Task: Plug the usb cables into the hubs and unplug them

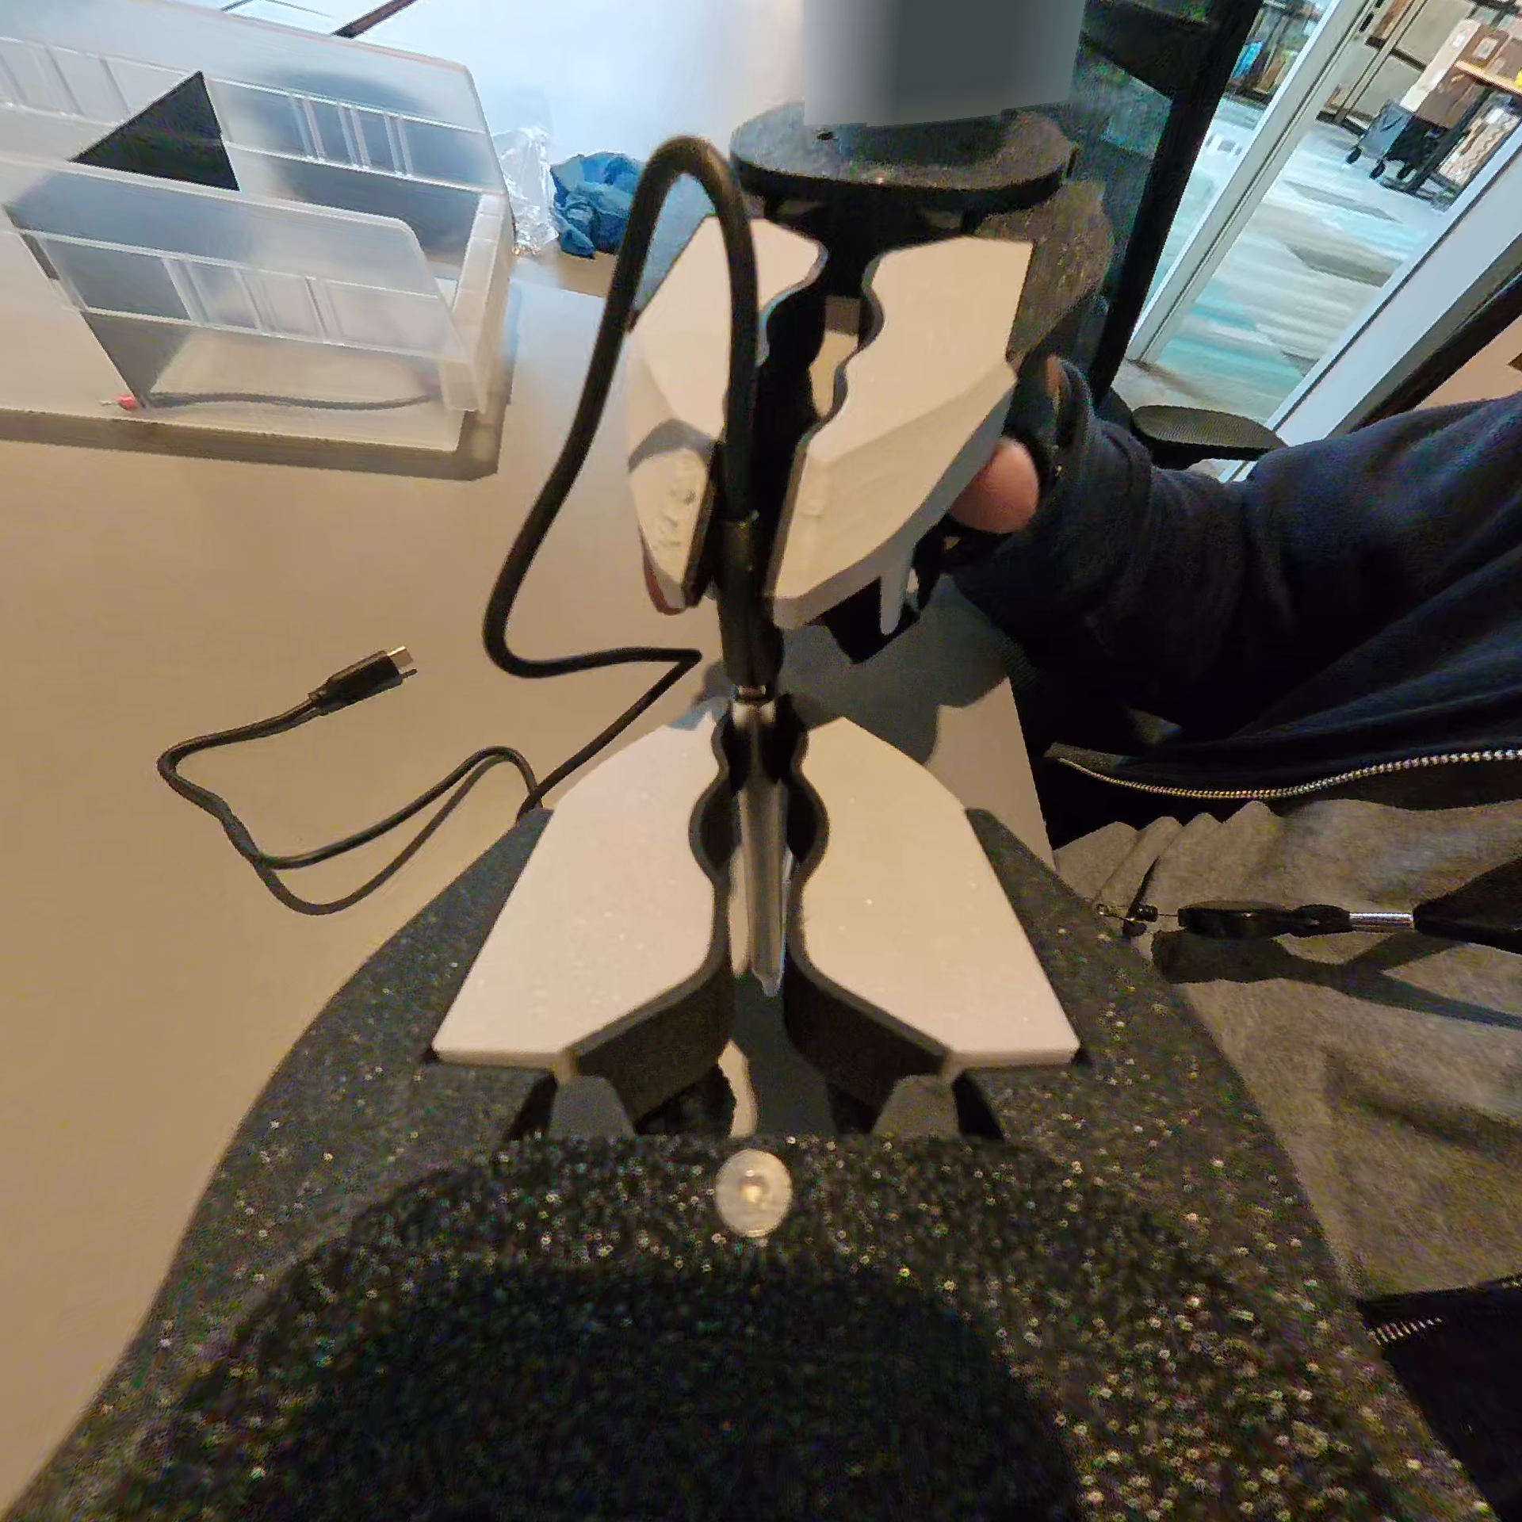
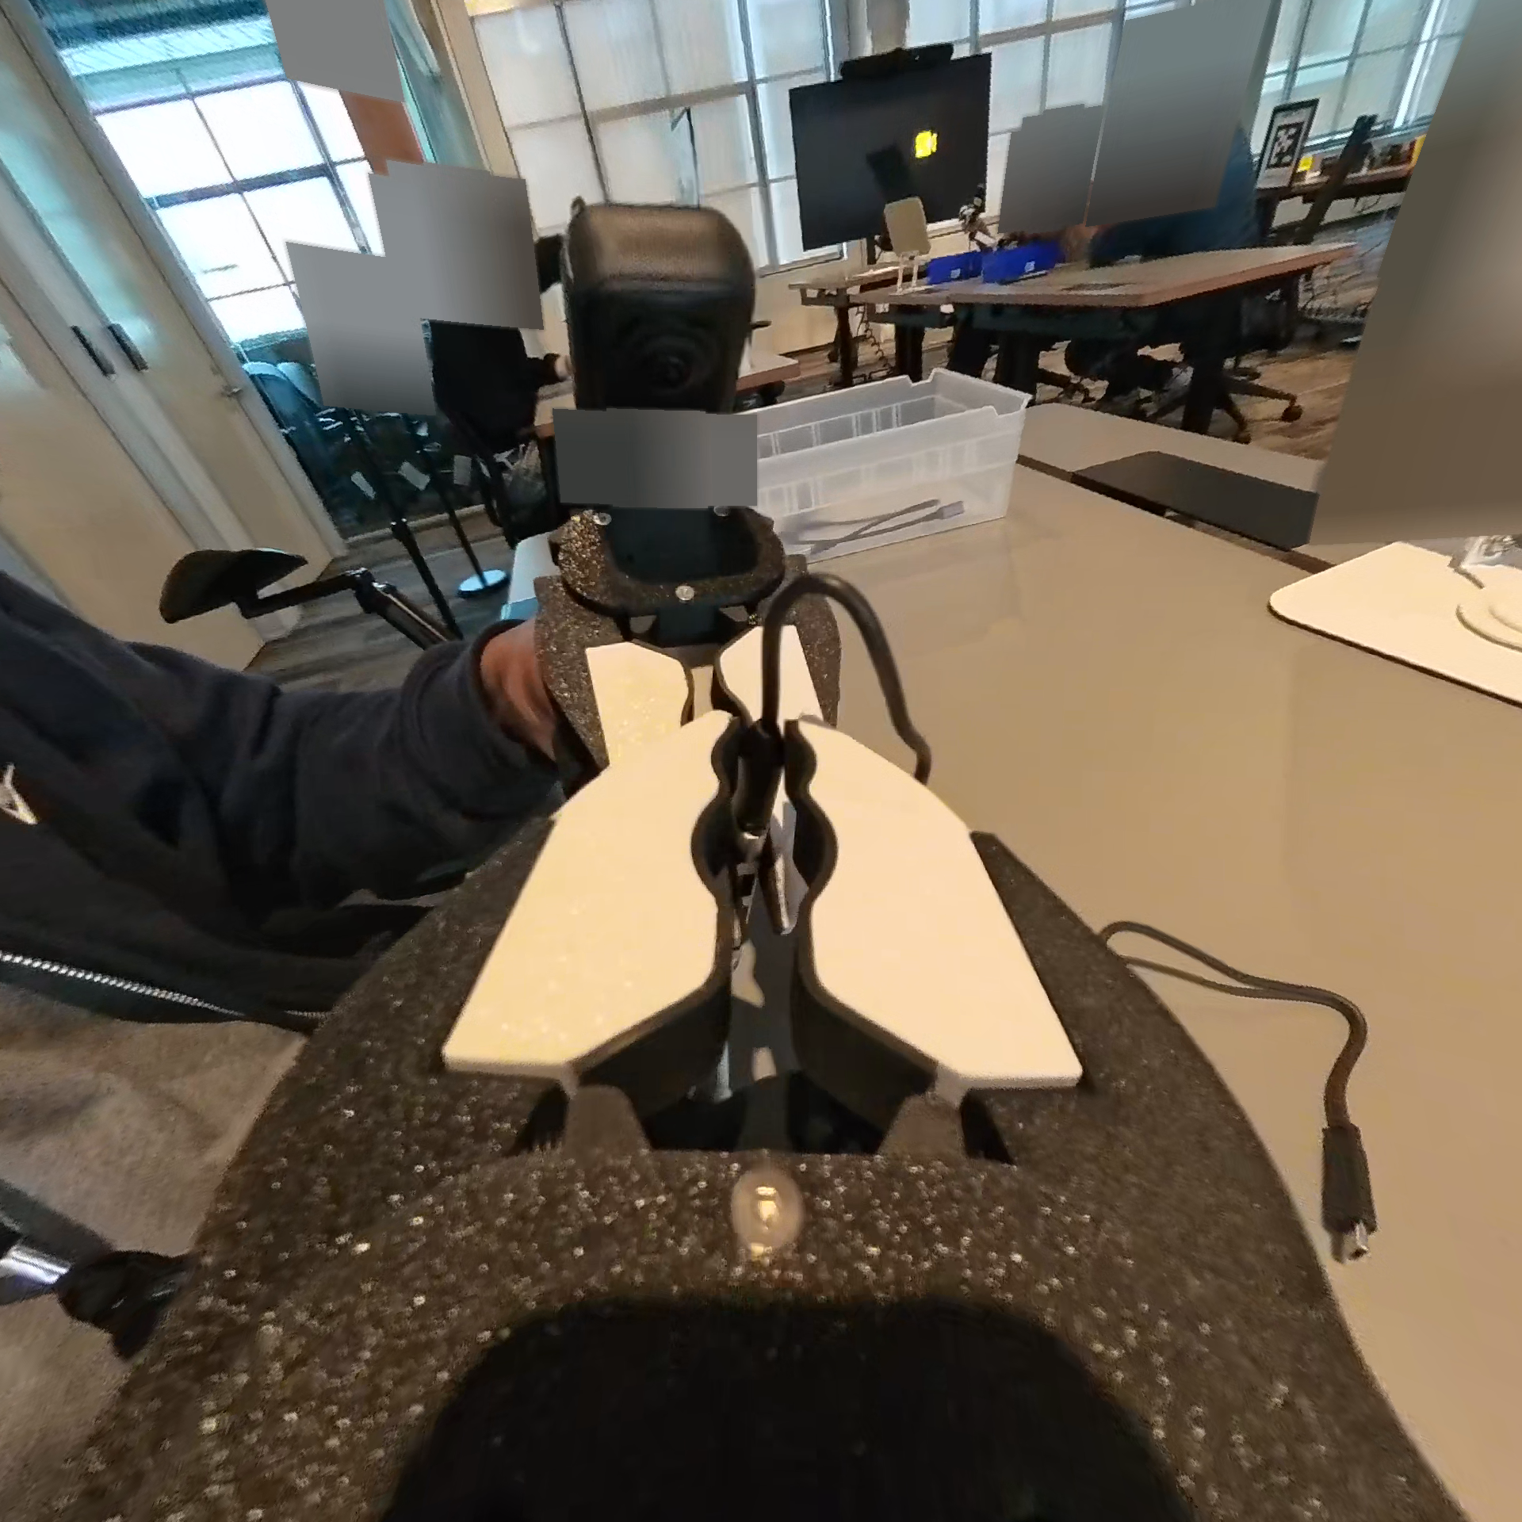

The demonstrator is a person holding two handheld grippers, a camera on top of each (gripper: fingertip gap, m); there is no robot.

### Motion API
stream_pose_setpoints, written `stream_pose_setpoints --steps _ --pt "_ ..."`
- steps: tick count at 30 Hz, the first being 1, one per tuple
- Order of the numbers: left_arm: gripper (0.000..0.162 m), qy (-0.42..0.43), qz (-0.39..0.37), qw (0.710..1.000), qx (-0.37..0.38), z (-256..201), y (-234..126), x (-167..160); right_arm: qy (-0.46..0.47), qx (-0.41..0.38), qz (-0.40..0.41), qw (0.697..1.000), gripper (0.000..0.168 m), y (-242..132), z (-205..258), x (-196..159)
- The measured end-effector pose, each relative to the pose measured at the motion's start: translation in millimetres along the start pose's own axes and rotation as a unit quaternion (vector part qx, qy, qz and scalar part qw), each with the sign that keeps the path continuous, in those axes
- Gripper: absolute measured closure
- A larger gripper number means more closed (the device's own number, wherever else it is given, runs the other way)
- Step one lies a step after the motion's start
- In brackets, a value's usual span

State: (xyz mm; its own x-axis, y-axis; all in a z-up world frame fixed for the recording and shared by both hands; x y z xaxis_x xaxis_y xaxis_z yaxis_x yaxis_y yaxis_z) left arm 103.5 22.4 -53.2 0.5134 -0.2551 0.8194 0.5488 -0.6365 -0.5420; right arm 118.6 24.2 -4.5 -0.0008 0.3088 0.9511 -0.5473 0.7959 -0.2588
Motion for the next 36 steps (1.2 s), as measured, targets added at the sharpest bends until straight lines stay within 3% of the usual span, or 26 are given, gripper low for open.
stream_pose_setpoints --steps 36 --pt "0.155 -0.029 0.032 0.999 0.003 5 4 -9 0.014 -0.009 0.029 0.999 0.157 3 -7 -16"
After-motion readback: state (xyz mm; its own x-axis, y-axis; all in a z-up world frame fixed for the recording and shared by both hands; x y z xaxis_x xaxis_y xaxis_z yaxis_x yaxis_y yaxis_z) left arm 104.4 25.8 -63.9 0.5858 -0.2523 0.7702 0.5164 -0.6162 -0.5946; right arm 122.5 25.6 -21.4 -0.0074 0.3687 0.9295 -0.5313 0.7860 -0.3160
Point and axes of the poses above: each gripper's, where its closed fingertips meet, y out along the fingers, x out of its top, z = x × y across the jaws, the point moved 2 cm from there along -y, back along the fingers, and after that the axes turned 10 degrees about z, right-handed, at the moved point
